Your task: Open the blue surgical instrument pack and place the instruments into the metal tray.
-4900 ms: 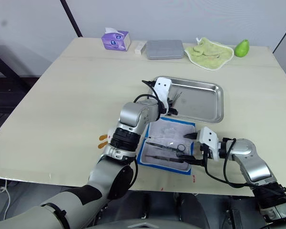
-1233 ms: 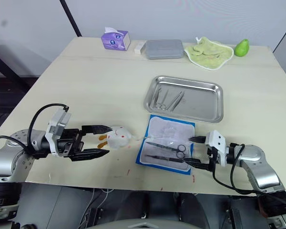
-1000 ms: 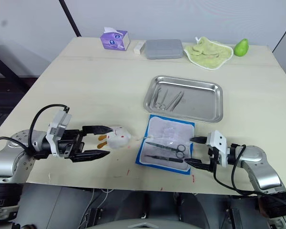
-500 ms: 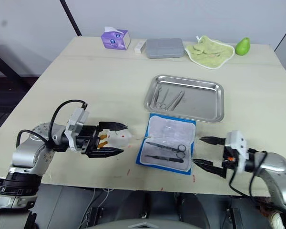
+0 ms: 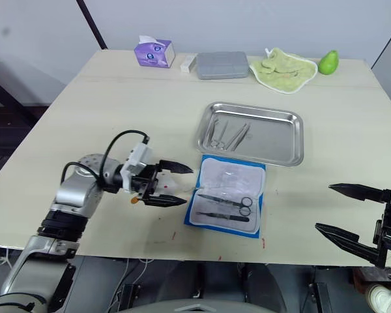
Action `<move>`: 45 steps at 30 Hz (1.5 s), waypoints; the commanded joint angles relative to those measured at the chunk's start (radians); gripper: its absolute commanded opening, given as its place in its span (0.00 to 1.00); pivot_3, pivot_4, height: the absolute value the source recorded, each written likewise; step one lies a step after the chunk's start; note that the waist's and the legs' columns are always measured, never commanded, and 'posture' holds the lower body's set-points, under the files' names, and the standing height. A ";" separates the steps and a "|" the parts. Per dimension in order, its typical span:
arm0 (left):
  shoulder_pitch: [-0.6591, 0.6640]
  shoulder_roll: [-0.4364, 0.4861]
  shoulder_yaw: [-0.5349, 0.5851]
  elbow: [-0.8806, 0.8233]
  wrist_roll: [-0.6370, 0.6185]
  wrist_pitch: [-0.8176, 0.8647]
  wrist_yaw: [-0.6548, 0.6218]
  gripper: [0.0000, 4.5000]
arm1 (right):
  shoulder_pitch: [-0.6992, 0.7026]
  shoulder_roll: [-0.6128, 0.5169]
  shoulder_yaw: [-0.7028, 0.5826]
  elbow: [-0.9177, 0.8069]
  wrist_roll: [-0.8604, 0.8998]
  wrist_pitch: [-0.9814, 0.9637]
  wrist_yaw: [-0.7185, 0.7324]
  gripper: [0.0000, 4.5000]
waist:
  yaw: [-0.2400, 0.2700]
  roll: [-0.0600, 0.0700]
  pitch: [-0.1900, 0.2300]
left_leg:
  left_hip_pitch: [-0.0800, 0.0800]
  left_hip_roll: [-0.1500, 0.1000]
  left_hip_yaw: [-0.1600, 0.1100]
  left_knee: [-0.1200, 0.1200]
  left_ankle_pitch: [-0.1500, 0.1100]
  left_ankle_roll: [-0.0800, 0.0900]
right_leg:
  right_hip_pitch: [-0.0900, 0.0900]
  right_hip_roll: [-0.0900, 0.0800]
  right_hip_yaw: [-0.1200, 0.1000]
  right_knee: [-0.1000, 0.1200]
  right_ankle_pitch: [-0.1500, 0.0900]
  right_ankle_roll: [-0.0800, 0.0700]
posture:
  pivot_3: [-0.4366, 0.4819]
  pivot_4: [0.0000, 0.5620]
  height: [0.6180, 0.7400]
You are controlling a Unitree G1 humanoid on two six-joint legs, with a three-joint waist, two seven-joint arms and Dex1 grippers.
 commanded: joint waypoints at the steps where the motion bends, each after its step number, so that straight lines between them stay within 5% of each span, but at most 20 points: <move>1: -0.047 -0.040 -0.032 0.033 0.036 -0.036 -0.004 0.99 | -0.005 0.004 -0.006 -0.039 0.007 0.010 -0.026 1.00 | 0.002 0.000 0.000 | 0.000 0.000 0.000 0.000 0.000 0.000 | 0.000 0.000 0.000 0.000 0.000 0.000 | 0.48 0.27 1.00; 11: -0.158 -0.123 -0.041 0.124 0.035 -0.005 -0.029 0.99 | -0.015 0.017 0.052 -0.079 -0.009 0.010 -0.074 1.00 | -0.002 -0.001 0.001 | -0.002 -0.001 -0.001 0.001 0.000 0.000 | 0.000 0.000 0.000 0.000 0.000 0.000 | 0.48 0.27 1.00; 17: -0.069 -0.059 0.024 -0.138 -0.132 0.243 -0.004 0.99 | -0.007 0.026 0.066 -0.095 -0.018 0.006 -0.079 1.00 | -0.006 -0.001 0.001 | -0.002 0.000 -0.002 0.001 0.000 0.000 | -0.001 0.000 -0.001 0.000 0.000 0.000 | 0.48 0.27 1.00; 30: 0.252 0.013 0.116 -0.660 -0.382 0.577 0.304 0.99 | -0.079 0.004 0.140 -0.045 -0.049 -0.003 -0.057 1.00 | -0.012 -0.001 0.001 | 0.000 0.001 -0.005 0.000 0.000 0.000 | 0.000 -0.001 0.002 0.000 0.000 0.000 | 0.48 0.27 1.00; 34: 0.310 0.016 0.109 -0.770 -0.365 0.581 0.412 0.99 | -0.102 -0.003 0.159 -0.035 -0.055 -0.002 -0.053 1.00 | -0.014 -0.001 0.001 | 0.000 0.001 -0.004 0.000 0.000 0.000 | 0.000 -0.001 0.005 0.000 0.000 0.001 | 0.48 0.27 1.00; 45: 0.260 0.066 0.018 -0.772 -0.240 0.493 0.450 0.99 | -0.118 0.005 0.176 -0.039 -0.067 0.000 -0.060 1.00 | -0.010 -0.001 0.001 | 0.001 0.000 -0.003 0.000 0.000 0.000 | 0.000 0.000 0.007 0.000 0.000 0.000 | 0.48 0.27 1.00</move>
